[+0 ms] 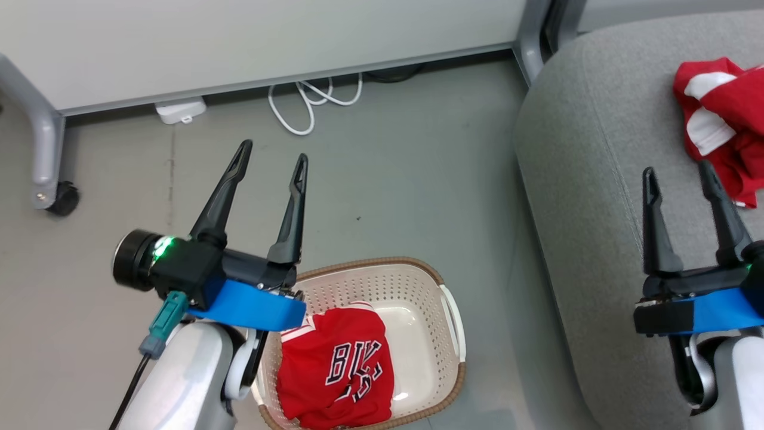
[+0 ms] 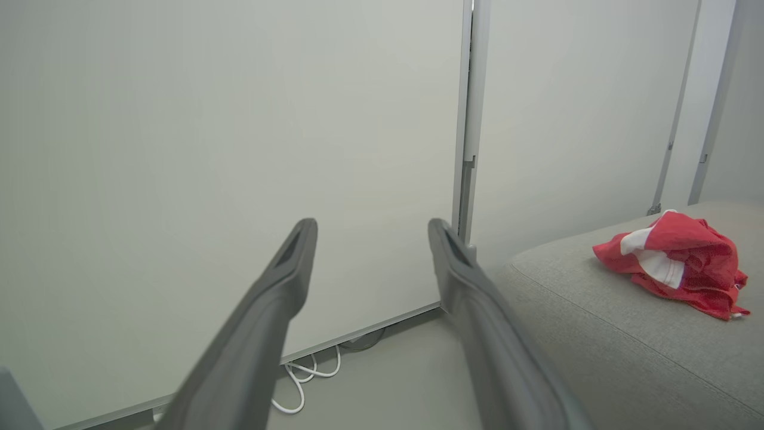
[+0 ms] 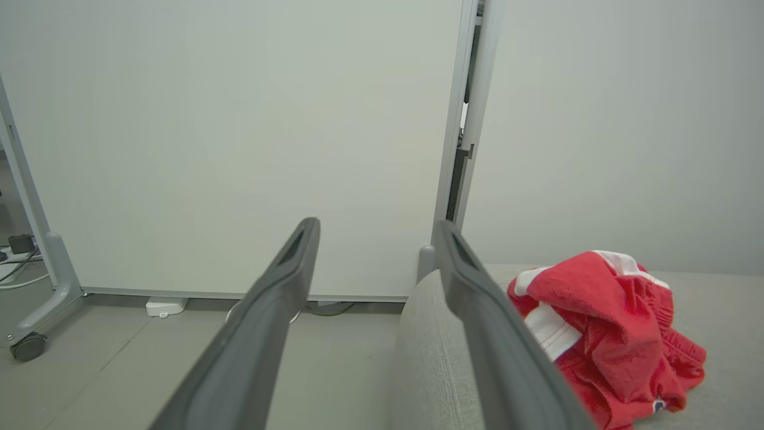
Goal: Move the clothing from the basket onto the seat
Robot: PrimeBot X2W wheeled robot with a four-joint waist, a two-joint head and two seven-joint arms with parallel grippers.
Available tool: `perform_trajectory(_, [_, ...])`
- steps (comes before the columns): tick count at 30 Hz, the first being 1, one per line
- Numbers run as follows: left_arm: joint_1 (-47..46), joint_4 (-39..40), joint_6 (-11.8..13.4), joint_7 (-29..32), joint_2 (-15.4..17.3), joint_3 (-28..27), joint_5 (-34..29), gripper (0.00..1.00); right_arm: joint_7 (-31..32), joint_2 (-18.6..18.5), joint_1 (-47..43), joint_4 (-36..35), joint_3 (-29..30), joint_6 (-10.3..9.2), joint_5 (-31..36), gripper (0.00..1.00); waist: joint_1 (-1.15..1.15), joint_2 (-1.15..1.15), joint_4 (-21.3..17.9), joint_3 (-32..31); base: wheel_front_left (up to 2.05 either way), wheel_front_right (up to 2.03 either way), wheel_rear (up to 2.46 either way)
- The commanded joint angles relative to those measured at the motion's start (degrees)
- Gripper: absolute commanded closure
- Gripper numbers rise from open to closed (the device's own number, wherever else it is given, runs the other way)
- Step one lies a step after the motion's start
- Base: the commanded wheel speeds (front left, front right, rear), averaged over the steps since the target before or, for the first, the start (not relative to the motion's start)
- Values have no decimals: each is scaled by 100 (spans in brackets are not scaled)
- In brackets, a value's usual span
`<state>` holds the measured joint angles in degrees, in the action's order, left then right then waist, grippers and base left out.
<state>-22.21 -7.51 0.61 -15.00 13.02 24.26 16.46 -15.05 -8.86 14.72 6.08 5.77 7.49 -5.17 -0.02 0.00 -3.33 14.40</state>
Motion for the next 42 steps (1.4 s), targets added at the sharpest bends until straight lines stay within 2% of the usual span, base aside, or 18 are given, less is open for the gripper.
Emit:
perform_trajectory(1, [197, 36, -81, -26, -61, -201, -75, 0, -20, 68, -132, -51, -64, 1, 12, 0, 2, 0, 182, -187, 0, 0, 0])
perform_trajectory(9, [848, 183, -321, -27, -325, -1014, -411, 0, -20, 305, -497, -176, -244, 1, 40, 0, 2, 0, 435, -458, 0, 0, 0])
perform_trajectory(19, [1492, 127, -539, -27, -606, -1712, -651, 0, -20, 495, -855, -217, -284, 1, 127, 0, 2, 0, 599, -765, 0, 0, 0])
perform_trajectory(42, [1961, -59, -781, -27, -898, -2119, -913, 0, -20, 574, -1291, -25, -325, 1, 75, 0, 2, 0, 777, -1166, 0, 0, 0])
